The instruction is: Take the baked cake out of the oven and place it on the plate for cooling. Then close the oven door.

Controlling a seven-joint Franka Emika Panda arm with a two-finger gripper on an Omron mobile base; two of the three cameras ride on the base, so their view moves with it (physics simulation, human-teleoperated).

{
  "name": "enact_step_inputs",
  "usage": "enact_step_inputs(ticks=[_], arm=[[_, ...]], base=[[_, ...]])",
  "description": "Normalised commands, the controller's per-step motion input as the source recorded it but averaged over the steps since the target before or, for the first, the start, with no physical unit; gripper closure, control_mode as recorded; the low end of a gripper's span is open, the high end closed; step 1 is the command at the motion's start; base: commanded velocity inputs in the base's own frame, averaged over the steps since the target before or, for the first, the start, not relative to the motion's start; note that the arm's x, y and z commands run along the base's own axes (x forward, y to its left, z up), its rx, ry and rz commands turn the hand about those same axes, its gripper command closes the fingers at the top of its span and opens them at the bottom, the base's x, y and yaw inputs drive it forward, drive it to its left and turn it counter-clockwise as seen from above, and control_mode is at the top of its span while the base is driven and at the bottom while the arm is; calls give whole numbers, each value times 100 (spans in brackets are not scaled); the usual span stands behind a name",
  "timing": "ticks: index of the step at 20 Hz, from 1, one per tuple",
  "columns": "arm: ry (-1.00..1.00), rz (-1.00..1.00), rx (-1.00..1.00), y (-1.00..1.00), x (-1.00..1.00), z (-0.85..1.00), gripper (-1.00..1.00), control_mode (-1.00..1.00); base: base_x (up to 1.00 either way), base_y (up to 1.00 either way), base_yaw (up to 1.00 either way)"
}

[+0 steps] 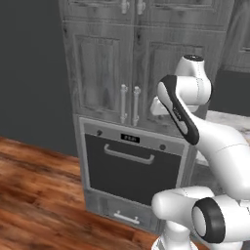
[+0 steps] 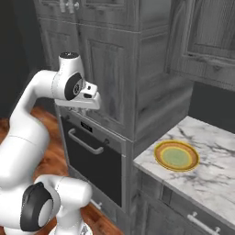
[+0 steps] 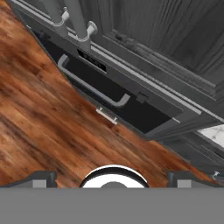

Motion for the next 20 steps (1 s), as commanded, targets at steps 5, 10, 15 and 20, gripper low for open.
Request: enact_step_inputs(ticks=[5,10,15,20], arm=[[0,0,0,0,0,0,-100,100],[0,0,0,0,0,0,-100,100],[0,0,0,0,0,0,-100,100],[0,0,0,0,0,0,-100,100]], base=[[-2,-45,39],[0,-53,35],[0,-60,33],[0,-62,30]])
